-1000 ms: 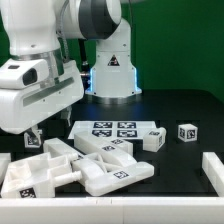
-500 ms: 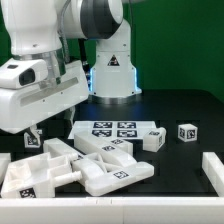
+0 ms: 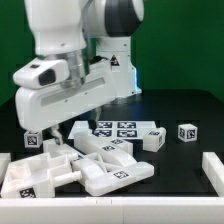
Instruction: Assemble chair
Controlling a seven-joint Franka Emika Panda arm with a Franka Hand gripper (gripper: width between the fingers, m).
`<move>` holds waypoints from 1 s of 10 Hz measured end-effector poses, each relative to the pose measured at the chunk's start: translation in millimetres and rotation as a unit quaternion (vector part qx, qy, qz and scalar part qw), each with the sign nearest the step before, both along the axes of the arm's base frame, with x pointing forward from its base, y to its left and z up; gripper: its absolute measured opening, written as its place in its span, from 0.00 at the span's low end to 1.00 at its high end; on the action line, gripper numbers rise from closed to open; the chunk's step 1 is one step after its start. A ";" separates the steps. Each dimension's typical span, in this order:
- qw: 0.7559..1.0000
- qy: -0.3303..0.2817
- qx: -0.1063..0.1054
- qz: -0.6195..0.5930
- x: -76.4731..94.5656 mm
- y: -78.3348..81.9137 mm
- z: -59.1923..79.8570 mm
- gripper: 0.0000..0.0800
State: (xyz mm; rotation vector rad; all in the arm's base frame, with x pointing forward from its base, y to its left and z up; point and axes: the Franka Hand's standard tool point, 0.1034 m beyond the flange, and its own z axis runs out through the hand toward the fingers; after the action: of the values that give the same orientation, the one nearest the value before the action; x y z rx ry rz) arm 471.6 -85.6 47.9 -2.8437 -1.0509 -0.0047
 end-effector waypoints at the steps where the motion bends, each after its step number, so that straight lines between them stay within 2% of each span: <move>1: 1.000 0.000 -0.001 -0.012 4.1 12.3 2.2 0.81; 2: 1.000 -0.006 -0.005 -0.024 6.6 20.8 -0.2 0.81; 6: 1.000 -0.017 -0.008 -0.013 9.4 22.2 1.6 0.81; 7: 0.995 -0.083 -0.031 0.034 18.5 33.7 10.8 0.81; 8: 0.991 -0.096 -0.037 0.090 16.4 40.5 6.5 0.81; 10: 0.985 -0.096 -0.040 0.136 24.9 48.9 -2.8 0.81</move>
Offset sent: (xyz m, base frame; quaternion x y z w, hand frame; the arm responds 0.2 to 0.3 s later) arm 0.0000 0.0000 0.0000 0.0000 0.0000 0.0000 1.0000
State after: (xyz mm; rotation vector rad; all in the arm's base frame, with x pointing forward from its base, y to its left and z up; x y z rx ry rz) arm 496.5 -36.7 45.0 -2.7869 -1.5035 -0.2223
